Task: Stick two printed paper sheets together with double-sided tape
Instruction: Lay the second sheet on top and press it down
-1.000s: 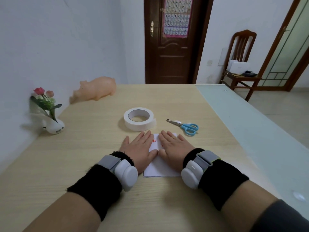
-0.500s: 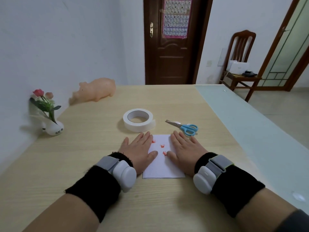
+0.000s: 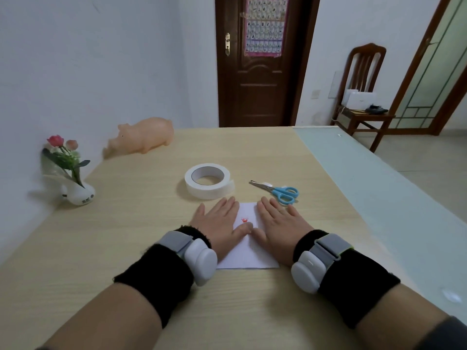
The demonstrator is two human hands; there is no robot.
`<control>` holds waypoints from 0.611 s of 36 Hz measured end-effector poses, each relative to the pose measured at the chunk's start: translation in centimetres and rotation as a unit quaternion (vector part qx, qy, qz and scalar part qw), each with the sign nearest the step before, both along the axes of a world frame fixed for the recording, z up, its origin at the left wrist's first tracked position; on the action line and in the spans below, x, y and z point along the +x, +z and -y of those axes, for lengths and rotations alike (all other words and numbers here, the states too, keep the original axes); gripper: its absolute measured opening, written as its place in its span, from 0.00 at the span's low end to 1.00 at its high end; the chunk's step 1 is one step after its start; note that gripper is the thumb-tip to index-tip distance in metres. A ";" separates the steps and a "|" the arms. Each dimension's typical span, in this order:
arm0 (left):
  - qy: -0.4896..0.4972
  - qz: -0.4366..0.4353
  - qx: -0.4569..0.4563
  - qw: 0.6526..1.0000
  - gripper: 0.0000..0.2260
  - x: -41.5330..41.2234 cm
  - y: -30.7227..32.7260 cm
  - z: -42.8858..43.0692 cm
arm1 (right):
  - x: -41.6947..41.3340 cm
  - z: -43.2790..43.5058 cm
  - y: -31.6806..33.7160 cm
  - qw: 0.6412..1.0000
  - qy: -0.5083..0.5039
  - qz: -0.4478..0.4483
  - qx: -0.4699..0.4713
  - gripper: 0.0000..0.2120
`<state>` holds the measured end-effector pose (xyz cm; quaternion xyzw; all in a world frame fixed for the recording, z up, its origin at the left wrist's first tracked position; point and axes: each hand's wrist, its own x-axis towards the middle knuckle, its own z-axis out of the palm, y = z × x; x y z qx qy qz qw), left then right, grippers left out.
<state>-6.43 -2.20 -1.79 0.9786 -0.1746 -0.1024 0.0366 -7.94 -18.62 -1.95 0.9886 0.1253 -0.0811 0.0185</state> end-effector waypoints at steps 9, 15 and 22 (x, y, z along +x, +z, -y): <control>0.001 -0.002 0.010 1.000 0.26 0.0 -0.2 -2.9 | 0.1 0.0 0.2 1.000 0.000 -0.010 -0.003 0.33; 0.001 0.009 0.011 1.000 0.26 -0.1 -0.4 -2.8 | 0.2 -0.6 1.0 1.000 0.010 0.013 0.003 0.32; 0.007 0.016 0.018 1.000 0.26 -0.2 -0.4 -2.7 | 0.4 -3.8 0.9 0.998 0.057 -0.008 0.018 0.30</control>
